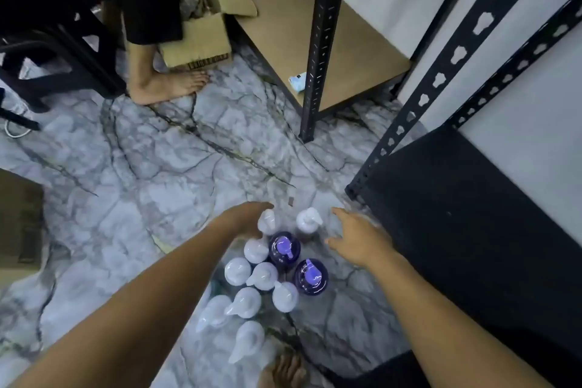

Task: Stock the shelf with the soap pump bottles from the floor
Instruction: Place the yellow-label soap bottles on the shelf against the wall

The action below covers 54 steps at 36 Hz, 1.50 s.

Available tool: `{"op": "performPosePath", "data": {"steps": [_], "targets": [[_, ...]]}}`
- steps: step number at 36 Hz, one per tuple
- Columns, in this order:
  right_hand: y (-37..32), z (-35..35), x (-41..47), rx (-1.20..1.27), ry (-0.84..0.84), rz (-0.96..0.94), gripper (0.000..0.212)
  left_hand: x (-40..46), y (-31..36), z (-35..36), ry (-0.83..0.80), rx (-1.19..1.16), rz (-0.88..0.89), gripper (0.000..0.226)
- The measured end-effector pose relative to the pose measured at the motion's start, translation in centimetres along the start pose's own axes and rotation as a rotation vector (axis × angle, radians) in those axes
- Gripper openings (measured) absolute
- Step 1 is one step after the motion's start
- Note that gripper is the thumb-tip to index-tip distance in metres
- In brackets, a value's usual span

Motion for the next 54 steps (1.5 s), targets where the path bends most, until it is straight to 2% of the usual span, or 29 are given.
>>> {"op": "performPosePath", "data": {"steps": [6,12,17,22,26,30,33,40,44,49,54], "targets": [[1.2,3.4,3.9,0.096,-0.040,-0.008,0.081,2.6,-1.6,1.0,0.006,0.028,-0.072,0.078],[2.0,5.7,7.1,0.209,-0.046,-0.012,0.085,5.0,-2.0,1.5,-0.066,0.088,-0.098,0.074],[1.8,6.6,9.1,0.256,-0.032,-0.079,0.088,6.9,-3.5,2.1,-0.103,0.123,-0.120,0.087],[1.5,7.2,10.5,0.291,-0.021,-0.166,0.089,7.9,-2.5,2.0,-0.131,0.163,-0.005,0.072],[1.2,7.4,10.9,0.287,0.031,-0.170,0.073,8.0,-2.1,1.8,-0.112,0.170,0.046,0.063],[1.4,7.0,10.6,0.281,0.080,-0.163,0.060,8.4,-1.9,1.9,-0.071,0.165,0.075,0.041],[1.8,6.2,10.0,0.310,0.110,-0.148,0.054,8.3,-2.0,1.8,-0.050,0.161,0.069,0.038],[2.4,2.6,7.5,0.357,0.151,-0.149,0.052,5.9,-1.2,-0.7,0.125,0.076,0.072,0.047],[2.0,-1.0,5.2,0.411,0.202,-0.170,0.059,3.7,-0.3,-2.4,0.199,-0.032,0.120,0.053],[1.0,-5.6,0.9,0.512,0.250,-0.190,0.057,-0.4,1.1,-5.2,0.356,-0.292,0.263,0.054],[-0.4,-10.3,-5.1,0.572,0.331,-0.212,0.049,-5.7,3.6,-8.4,0.537,-0.546,0.398,0.040]]}}
Point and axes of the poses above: each hand's wrist, its own x-axis towards the middle knuckle, its own z-axis out of the palm, y = z × x, the point moved 10 cm from there along x, towards the middle knuckle, and after that the axes turned 5 degrees about -y, right-handed, at the moved point
